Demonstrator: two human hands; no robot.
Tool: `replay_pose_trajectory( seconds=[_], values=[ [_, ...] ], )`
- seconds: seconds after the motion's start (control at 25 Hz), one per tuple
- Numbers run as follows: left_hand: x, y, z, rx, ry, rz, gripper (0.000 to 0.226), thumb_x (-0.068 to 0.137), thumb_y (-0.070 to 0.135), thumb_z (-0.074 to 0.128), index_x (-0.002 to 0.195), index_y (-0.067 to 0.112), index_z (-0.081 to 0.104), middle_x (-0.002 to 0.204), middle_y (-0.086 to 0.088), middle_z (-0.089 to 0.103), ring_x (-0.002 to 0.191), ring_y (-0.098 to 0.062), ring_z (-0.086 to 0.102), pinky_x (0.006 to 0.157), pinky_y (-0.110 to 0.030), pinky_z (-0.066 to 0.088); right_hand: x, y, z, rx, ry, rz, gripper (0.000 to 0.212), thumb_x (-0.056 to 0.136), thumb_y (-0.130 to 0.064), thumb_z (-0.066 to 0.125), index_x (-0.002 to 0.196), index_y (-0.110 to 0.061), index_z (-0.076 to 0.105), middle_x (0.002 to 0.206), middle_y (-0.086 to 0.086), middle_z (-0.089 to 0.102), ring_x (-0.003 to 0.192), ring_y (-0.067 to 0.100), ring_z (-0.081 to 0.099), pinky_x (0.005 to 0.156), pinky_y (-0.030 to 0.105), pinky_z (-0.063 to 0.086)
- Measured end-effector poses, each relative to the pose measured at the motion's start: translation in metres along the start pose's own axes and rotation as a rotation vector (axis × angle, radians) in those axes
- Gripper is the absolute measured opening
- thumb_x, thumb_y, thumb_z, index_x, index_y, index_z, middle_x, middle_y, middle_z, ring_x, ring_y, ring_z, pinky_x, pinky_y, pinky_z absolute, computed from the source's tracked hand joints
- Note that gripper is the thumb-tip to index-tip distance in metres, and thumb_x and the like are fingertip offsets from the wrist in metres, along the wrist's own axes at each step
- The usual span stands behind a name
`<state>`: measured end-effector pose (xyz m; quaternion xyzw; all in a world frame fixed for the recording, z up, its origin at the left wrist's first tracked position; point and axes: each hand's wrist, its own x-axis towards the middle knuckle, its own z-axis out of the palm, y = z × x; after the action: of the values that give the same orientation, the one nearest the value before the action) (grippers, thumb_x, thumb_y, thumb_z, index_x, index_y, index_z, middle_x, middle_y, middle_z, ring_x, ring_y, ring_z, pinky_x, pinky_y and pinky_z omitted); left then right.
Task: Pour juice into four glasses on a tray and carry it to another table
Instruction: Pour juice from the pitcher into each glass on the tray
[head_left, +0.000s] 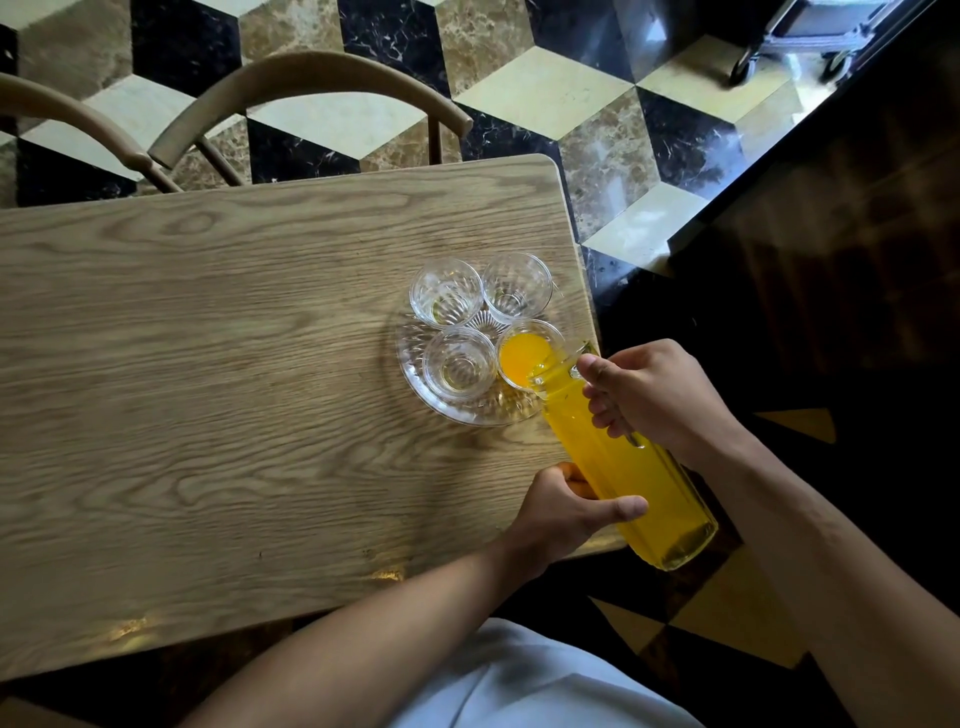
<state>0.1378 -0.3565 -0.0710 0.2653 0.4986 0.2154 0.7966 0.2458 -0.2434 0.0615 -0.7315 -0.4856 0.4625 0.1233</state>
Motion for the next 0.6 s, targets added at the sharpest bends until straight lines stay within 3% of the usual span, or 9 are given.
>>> replay_pose_trajectory(
  seconds=[0.16, 0.4, 0.6],
  values=[
    [0.001, 0.0, -0.002, -0.001, 0.052, 0.011, 0.064, 0.063, 0.032, 0.101, 0.117, 0.012, 0.072, 0.11, -0.004, 0.084, 0.102, -0.023, 0.082, 0.095, -0.043, 0.065, -0.009, 0.002, -0.004, 0.098, -0.023, -0.014, 0.041, 0.098, -0.04, 0.068, 0.074, -0.008, 0.076, 0.065, 0.009, 0.076, 0.062, 0.025, 0.076, 0.059, 0.036, 0.063],
    [-0.002, -0.002, -0.01, 0.029, 0.128, 0.072, 0.079, 0.053, 0.038, 0.103, 0.12, 0.014, 0.07, 0.109, -0.004, 0.084, 0.1, -0.02, 0.082, 0.09, -0.04, 0.067, -0.024, 0.002, -0.004, 0.191, -0.048, -0.078, 0.039, 0.098, -0.034, 0.068, 0.078, -0.001, 0.076, 0.073, 0.021, 0.075, 0.068, 0.035, 0.076, 0.066, 0.049, 0.063],
    [-0.005, -0.006, -0.016, 0.031, 0.153, 0.088, 0.094, 0.041, 0.056, 0.105, 0.118, 0.018, 0.07, 0.109, -0.001, 0.084, 0.099, -0.019, 0.082, 0.091, -0.043, 0.067, -0.027, -0.002, 0.002, 0.211, -0.084, -0.094, 0.039, 0.099, -0.031, 0.067, 0.078, 0.0, 0.075, 0.071, 0.023, 0.073, 0.06, 0.024, 0.071, 0.066, 0.047, 0.059]
  ],
)
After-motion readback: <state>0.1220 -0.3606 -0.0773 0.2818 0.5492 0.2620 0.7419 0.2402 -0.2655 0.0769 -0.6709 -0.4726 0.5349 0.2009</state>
